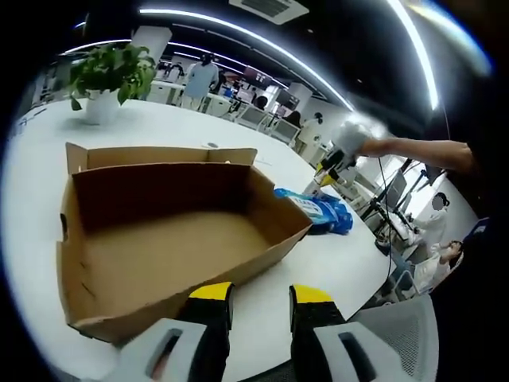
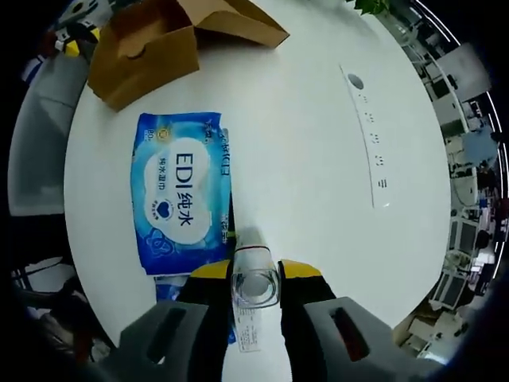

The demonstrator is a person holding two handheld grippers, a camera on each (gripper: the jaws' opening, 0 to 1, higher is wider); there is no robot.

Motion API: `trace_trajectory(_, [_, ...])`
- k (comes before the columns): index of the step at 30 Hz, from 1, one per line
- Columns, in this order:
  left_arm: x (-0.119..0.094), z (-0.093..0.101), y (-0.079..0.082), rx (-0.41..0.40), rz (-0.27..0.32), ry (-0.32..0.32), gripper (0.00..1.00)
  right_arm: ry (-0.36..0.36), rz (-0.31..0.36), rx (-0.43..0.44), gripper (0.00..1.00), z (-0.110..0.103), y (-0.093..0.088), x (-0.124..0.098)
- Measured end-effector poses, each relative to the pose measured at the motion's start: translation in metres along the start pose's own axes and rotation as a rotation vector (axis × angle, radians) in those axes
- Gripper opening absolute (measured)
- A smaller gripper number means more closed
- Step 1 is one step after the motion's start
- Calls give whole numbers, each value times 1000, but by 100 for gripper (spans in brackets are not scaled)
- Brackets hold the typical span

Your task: Operate the shoe box by opening the lid, removing the specified soft item, and placing it in the target area until the item is outside and the box remains undamaged.

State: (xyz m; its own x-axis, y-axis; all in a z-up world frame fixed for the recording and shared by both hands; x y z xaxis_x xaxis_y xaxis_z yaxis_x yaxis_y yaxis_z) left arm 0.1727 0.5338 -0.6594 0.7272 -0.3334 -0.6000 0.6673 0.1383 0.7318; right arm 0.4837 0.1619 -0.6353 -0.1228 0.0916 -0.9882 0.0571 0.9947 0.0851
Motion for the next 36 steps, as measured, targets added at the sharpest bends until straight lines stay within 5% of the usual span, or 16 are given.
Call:
trace_trajectory(23, [0,-2,1,-9,8,-1,27,-30,-6,-15,30,5,-1,-5])
trace_trajectory(36, [2,-4,0,4,3,28,27,-98,35,1,33,-12,-3,-31])
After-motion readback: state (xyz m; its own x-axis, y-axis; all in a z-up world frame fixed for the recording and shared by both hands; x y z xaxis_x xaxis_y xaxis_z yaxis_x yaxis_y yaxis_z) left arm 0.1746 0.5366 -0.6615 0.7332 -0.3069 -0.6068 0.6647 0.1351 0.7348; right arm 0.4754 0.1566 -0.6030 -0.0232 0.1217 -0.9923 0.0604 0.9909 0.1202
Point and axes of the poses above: the point that each gripper's makers call its tool centre point, and the gripper's own axes: x roughly forward along the fingers, z roughly to its right, y roughly out of its top, the point moved 8 cm from there along -x, roughly backward along the fingers, and after that the axes turned 15 degrees about y, right-handed, at the moved point
